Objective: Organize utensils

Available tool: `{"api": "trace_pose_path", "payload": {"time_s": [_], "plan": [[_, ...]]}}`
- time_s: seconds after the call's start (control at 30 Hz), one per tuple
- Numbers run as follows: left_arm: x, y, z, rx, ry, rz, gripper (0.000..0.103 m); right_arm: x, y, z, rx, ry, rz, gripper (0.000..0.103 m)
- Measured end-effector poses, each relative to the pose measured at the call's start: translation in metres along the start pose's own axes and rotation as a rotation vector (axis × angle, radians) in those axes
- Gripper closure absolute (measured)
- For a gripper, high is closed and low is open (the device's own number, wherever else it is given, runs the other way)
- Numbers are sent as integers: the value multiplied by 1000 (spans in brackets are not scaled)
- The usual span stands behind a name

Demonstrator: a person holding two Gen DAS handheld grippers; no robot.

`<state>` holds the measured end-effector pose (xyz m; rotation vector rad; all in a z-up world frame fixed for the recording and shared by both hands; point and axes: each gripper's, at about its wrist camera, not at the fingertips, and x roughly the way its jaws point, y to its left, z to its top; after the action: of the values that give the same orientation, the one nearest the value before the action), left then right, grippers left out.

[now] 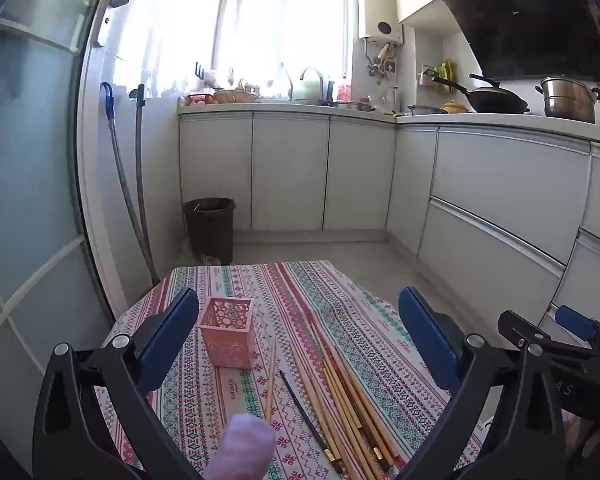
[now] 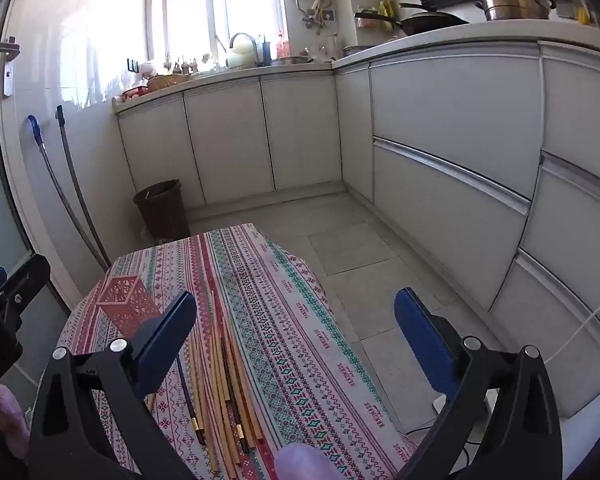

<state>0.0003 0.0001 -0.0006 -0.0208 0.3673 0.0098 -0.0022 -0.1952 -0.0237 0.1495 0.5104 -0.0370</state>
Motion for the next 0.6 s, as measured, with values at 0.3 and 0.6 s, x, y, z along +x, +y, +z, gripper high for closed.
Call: {"api": "trace_pose_path", "payload": {"time_s": [0.3,0.6], "plan": [[4,23,-21,-39,-7,68,7,10,27,-4,-41,-9,71,6],[4,22,-20,-15,9,80,7,11,34,-6,-51,-21,80,6]]}}
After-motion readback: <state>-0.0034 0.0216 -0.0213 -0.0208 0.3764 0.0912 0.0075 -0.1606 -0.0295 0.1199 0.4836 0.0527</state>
